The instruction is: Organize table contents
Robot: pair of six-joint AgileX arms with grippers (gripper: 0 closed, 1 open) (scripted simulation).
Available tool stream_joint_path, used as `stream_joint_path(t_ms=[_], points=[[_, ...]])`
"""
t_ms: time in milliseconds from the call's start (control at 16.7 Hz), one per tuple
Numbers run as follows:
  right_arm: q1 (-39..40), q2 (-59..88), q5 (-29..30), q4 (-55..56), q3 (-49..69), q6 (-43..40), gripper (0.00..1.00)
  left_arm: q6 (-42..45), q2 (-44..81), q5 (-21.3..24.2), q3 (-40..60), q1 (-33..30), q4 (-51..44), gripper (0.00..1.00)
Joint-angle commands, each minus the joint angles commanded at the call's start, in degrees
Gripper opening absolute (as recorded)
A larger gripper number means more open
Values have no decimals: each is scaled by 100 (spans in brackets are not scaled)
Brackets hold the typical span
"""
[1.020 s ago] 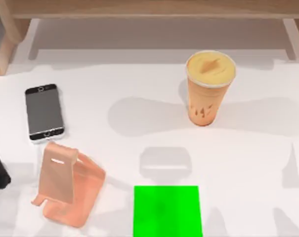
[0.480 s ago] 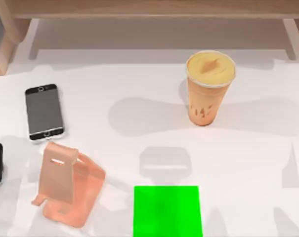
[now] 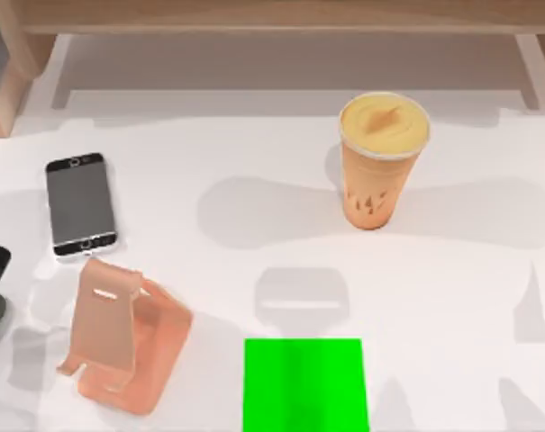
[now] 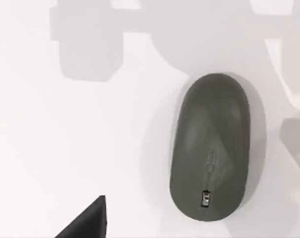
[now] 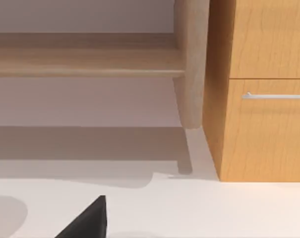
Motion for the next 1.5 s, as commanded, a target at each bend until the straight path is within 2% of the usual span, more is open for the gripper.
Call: stream_joint_path(t_ms=[360,780,1500], points=[[0,0,0,0,0,0,100,594,1693,0,1199,149,-1128,100],[0,0,0,0,0,0,100,632,1807,0,1265,135,-1190,100],[0,0,0,0,0,0,100,668,2719,2,67,174,914,100]])
